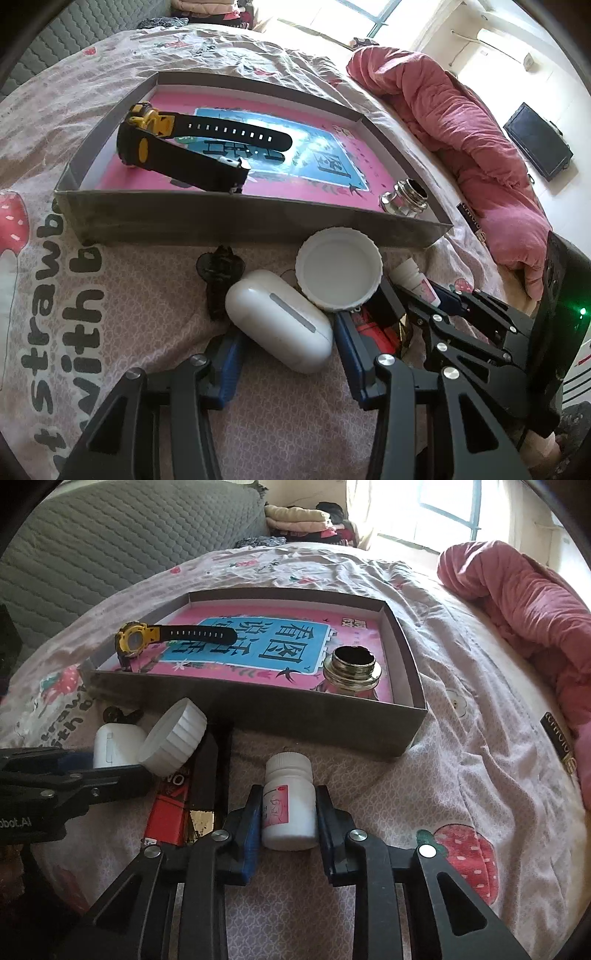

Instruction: Organize rigid objects

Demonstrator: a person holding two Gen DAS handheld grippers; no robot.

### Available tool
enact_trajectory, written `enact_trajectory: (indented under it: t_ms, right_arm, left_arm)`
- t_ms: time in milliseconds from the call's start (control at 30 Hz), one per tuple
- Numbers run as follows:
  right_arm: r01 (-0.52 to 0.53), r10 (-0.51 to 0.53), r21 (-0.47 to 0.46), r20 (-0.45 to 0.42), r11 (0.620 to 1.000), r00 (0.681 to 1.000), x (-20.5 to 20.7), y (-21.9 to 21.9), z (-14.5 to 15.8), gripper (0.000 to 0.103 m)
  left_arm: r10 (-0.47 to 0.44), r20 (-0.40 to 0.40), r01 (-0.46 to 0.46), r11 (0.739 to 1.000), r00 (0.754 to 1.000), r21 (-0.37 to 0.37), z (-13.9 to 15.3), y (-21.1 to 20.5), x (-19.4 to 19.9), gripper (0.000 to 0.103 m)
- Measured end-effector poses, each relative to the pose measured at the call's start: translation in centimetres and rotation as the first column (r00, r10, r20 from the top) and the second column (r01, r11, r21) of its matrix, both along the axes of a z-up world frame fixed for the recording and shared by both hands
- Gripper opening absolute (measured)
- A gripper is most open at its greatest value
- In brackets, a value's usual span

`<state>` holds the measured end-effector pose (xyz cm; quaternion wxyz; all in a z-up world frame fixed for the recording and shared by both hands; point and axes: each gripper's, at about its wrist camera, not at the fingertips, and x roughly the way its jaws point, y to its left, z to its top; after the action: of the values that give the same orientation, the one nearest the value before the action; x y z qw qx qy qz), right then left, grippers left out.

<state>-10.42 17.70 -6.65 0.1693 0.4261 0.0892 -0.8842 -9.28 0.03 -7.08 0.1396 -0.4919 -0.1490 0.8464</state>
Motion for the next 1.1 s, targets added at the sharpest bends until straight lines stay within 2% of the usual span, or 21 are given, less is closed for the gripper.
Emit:
enact_trajectory:
  t_ms: [167, 500, 833, 967, 1100]
  right_arm:
    - [0.004, -0.004, -0.014, 0.004, 1.0, 1.0, 0.0, 0.3, 0.1, 0.027]
    - [0.009, -0.009, -0.022, 0.006, 1.0, 1.0, 0.0, 0.4, 0.1, 0.027]
    - [0.011, -0.011, -0.025, 0.008, 1.0, 1.0, -0.1, 0.5, 0.2, 0.027]
    - [0.011, -0.011, -0.029, 0.008, 1.0, 1.0, 0.0, 0.5, 0.2, 0.027]
    - [0.003, -0.003, -0.036, 0.002, 0.999, 1.0, 0.1, 0.5, 0.4, 0.027]
  left_arm:
    - [-0.011, 0.0, 0.011, 1.0, 1.0, 0.013, 0.0, 0.2, 0.0, 0.039]
    - [0.034, 0.037, -0.039, 0.991, 0.999, 0.127, -0.4, -1.5, 0.1, 0.034]
    - [0.071, 0.113, -0.097, 0.964, 0.991, 0.247, -1.1, -3.0, -0.4, 0.034]
    - [0.098, 0.145, -0.141, 0.937, 0.985, 0.32, -1.7, -4.1, -0.8, 0.03]
    - [0.11, 0.15, -0.154, 0.93, 0.983, 0.332, -2.1, -4.3, -1.0, 0.028]
